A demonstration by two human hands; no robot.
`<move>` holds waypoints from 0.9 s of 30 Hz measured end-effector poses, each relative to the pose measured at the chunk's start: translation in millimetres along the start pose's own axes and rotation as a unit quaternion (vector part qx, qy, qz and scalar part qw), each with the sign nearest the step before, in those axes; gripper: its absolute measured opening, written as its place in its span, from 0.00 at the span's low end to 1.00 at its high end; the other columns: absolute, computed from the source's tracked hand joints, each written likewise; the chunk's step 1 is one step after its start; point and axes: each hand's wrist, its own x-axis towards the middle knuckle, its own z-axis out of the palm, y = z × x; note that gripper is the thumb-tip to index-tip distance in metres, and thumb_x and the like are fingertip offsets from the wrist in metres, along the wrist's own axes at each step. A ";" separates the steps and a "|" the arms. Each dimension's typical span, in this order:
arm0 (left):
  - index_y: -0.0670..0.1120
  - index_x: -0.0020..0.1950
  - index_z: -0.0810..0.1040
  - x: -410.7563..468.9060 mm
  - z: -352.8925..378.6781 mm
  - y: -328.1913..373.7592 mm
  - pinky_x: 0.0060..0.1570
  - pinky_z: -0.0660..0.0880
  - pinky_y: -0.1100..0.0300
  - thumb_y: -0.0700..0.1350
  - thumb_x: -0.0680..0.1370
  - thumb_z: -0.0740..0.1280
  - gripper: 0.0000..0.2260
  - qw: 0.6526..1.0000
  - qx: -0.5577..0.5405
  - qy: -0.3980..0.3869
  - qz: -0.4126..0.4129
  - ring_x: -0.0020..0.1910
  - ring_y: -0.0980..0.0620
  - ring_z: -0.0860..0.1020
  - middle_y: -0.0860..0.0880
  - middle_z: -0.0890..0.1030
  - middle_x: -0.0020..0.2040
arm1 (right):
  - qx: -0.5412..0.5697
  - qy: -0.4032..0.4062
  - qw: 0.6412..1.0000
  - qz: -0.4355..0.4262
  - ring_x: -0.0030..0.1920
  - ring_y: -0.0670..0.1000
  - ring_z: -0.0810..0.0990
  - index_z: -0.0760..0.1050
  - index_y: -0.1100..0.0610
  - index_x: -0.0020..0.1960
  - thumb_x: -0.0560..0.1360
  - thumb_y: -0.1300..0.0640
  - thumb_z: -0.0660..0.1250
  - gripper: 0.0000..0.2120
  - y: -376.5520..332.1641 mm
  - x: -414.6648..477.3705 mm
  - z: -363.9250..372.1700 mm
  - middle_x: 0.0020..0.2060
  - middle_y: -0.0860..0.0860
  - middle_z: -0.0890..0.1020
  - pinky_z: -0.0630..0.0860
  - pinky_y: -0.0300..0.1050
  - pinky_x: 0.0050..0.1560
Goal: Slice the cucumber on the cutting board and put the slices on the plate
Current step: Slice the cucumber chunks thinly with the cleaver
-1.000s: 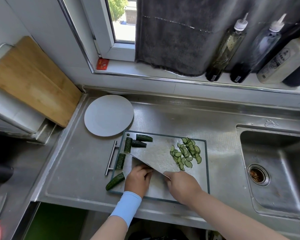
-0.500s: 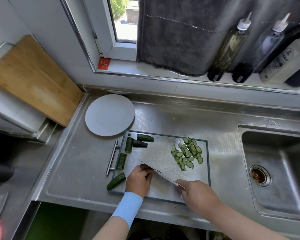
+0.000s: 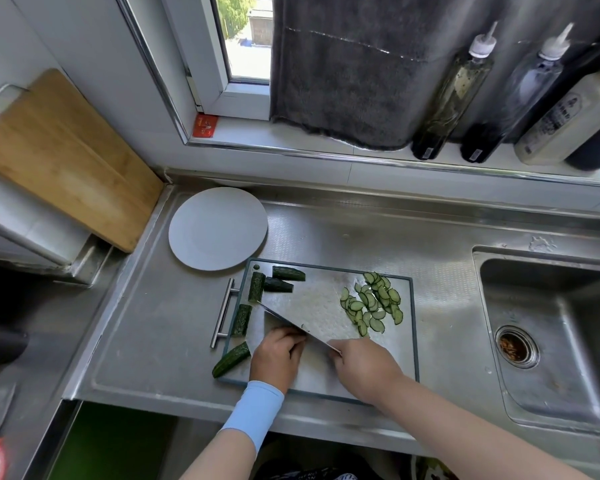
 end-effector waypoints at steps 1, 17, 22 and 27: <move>0.46 0.41 0.86 -0.3 0.3 0.0 0.49 0.69 0.71 0.35 0.64 0.80 0.11 1.000 0.002 0.001 0.003 0.46 0.57 0.75 0.51 0.83 0.43 | -0.001 0.001 1.000 0.000 0.38 0.54 0.71 0.63 0.47 0.33 0.80 0.57 0.55 0.17 -1.7 0.8 -0.3 0.30 0.46 0.70 0.66 0.45 0.34; 0.46 0.40 0.86 -1.3 -0.9 1.1 0.47 0.68 0.72 0.36 0.64 0.80 0.09 1.000 -0.001 -0.001 -0.008 0.44 0.56 0.75 0.50 0.83 0.42 | -0.024 0.031 0.999 -0.015 0.40 0.55 0.75 0.71 0.48 0.47 0.82 0.52 0.55 0.08 25.3 -32.3 0.7 0.37 0.48 0.78 0.72 0.48 0.39; 0.46 0.40 0.85 -1.2 0.2 0.9 0.45 0.69 0.72 0.34 0.64 0.80 0.10 1.000 -0.013 0.005 -0.003 0.44 0.57 0.74 0.51 0.82 0.41 | -0.019 0.022 1.000 -0.003 0.40 0.55 0.76 0.72 0.49 0.49 0.82 0.51 0.55 0.08 28.9 -34.9 1.3 0.37 0.49 0.79 0.73 0.48 0.39; 0.46 0.40 0.86 -2.1 3.2 -2.0 0.46 0.71 0.68 0.34 0.63 0.80 0.10 1.000 -0.014 0.014 -0.004 0.44 0.56 0.75 0.50 0.83 0.42 | -0.006 0.003 1.000 0.001 0.39 0.55 0.75 0.71 0.49 0.42 0.81 0.55 0.55 0.11 15.4 -20.4 2.6 0.36 0.49 0.78 0.70 0.46 0.37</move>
